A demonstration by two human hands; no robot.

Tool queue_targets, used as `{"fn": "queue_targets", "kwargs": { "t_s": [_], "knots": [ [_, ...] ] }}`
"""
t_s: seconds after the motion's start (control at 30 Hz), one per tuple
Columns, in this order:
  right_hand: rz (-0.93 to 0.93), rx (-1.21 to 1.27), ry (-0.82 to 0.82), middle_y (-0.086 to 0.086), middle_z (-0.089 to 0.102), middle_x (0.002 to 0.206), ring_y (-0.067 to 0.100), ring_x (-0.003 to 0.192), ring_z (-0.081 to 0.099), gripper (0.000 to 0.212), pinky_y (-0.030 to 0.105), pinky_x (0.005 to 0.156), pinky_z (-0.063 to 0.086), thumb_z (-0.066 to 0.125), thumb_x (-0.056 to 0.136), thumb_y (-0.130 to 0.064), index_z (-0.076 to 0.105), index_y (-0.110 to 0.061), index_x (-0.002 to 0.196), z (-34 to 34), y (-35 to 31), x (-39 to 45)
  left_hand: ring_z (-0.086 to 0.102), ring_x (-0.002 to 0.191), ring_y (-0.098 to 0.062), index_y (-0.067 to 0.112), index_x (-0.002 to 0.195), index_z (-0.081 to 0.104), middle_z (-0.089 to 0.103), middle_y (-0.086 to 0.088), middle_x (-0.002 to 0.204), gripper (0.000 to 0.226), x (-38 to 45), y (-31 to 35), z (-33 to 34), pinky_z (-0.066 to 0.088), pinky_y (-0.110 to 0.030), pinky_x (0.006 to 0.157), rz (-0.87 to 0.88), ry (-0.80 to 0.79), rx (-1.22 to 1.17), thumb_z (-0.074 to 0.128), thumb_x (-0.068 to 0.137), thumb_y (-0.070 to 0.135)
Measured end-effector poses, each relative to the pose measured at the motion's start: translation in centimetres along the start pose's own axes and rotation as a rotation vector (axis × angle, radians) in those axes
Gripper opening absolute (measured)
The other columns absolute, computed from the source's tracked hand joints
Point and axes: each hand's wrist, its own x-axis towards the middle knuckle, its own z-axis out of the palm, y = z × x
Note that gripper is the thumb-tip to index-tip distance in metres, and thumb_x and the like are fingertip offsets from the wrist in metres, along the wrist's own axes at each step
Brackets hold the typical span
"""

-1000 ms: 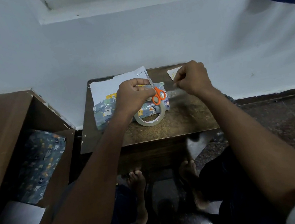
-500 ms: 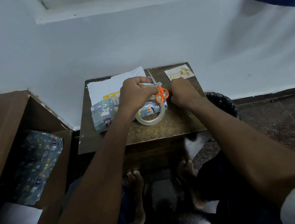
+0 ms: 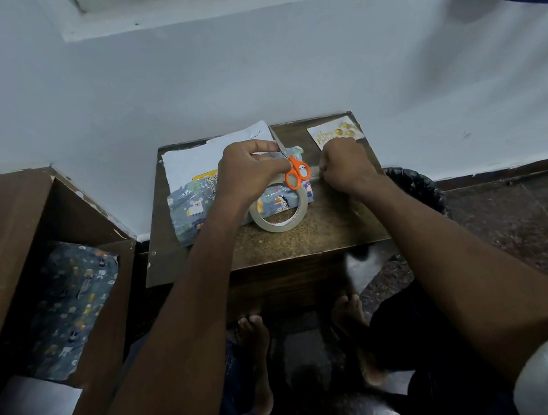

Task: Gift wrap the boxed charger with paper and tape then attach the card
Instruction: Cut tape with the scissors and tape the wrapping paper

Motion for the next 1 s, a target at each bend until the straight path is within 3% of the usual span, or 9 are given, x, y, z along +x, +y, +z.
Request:
{"fn": "queue_targets", "kwargs": {
  "t_s": [0.13, 0.23, 0.4, 0.47, 0.57, 0.67, 0.83, 1.0],
  "knots": [
    [0.078, 0.270, 0.019, 0.005, 0.074, 0.087, 0.019, 0.087, 0.071, 0.016, 0.037, 0.078, 0.059, 0.075, 0.079, 0.006, 0.070, -0.008, 0.083, -1.4, 0.1, 0.5, 0.074, 0.093, -0.013, 0.020, 0.107, 0.081, 0.077, 0.001, 0.108, 0.031, 0.0, 0.2, 0.0, 0.064, -0.031, 0.080, 0.002, 0.000, 0.004, 0.091, 0.080, 0.028],
    [0.085, 0.503, 0.038, 0.008, 0.074, 0.075, 0.019, 0.067, 0.075, 0.019, 0.041, 0.073, 0.066, 0.064, 0.086, 0.012, 0.070, -0.004, 0.079, -1.6, 0.0, 0.2, 0.075, 0.092, -0.013, 0.017, 0.107, 0.082, 0.079, 0.000, 0.105, 0.031, 0.0, 0.2, 0.1, 0.064, -0.032, 0.080, -0.007, 0.003, -0.002, 0.091, 0.079, 0.026],
    [0.091, 0.743, 0.084, 0.005, 0.074, 0.077, 0.014, 0.065, 0.072, 0.014, 0.034, 0.074, 0.066, 0.074, 0.089, 0.005, 0.078, -0.002, 0.100, -1.7, -0.6, 0.6, 0.075, 0.091, -0.014, 0.018, 0.105, 0.082, 0.079, 0.001, 0.102, 0.030, 0.2, 0.2, 0.0, 0.065, -0.035, 0.083, -0.019, 0.001, -0.015, 0.091, 0.077, 0.027],
    [0.065, 0.724, 0.093, 0.003, 0.075, 0.083, 0.013, 0.072, 0.072, 0.018, 0.031, 0.076, 0.064, 0.079, 0.087, 0.001, 0.080, -0.004, 0.105, -1.7, -0.9, 0.8, 0.075, 0.093, -0.015, 0.018, 0.105, 0.082, 0.079, 0.000, 0.104, 0.030, 0.2, 0.2, 0.1, 0.065, -0.037, 0.084, -0.017, 0.003, -0.012, 0.091, 0.078, 0.027],
    [0.021, 0.615, 0.099, 0.002, 0.076, 0.089, 0.010, 0.082, 0.071, 0.008, 0.023, 0.070, 0.058, 0.079, 0.088, -0.003, 0.082, -0.006, 0.094, -1.7, -1.4, 1.1, 0.075, 0.095, -0.017, 0.017, 0.108, 0.082, 0.079, -0.002, 0.108, 0.032, 0.3, 0.2, 0.2, 0.064, -0.040, 0.087, -0.012, 0.006, -0.007, 0.091, 0.078, 0.028],
    [-0.004, 0.529, 0.134, 0.004, 0.076, 0.084, 0.011, 0.074, 0.068, 0.010, 0.021, 0.061, 0.053, 0.073, 0.093, -0.004, 0.082, -0.007, 0.089, -1.5, -1.6, 1.9, 0.075, 0.095, -0.017, 0.017, 0.107, 0.083, 0.079, -0.001, 0.107, 0.033, 0.5, 0.1, 0.2, 0.064, -0.041, 0.088, -0.010, 0.009, -0.009, 0.091, 0.077, 0.028],
    [0.033, 0.557, 0.140, 0.011, 0.075, 0.074, 0.014, 0.059, 0.070, 0.024, 0.027, 0.061, 0.063, 0.059, 0.102, -0.001, 0.076, -0.001, 0.086, -1.1, -1.4, 3.4, 0.073, 0.092, -0.010, 0.019, 0.104, 0.083, 0.078, 0.003, 0.104, 0.030, 1.0, -0.1, 0.3, 0.064, -0.037, 0.087, -0.005, 0.005, -0.006, 0.092, 0.077, 0.028],
    [0.024, 0.573, 0.120, 0.010, 0.075, 0.075, 0.009, 0.057, 0.069, 0.018, 0.021, 0.059, 0.061, 0.065, 0.098, -0.001, 0.079, -0.002, 0.088, -0.9, -1.3, 3.9, 0.073, 0.093, -0.011, 0.019, 0.100, 0.084, 0.079, 0.005, 0.102, 0.031, 1.4, -0.1, 0.7, 0.063, -0.038, 0.087, -0.012, 0.003, -0.015, 0.092, 0.073, 0.029]
  ]
}}
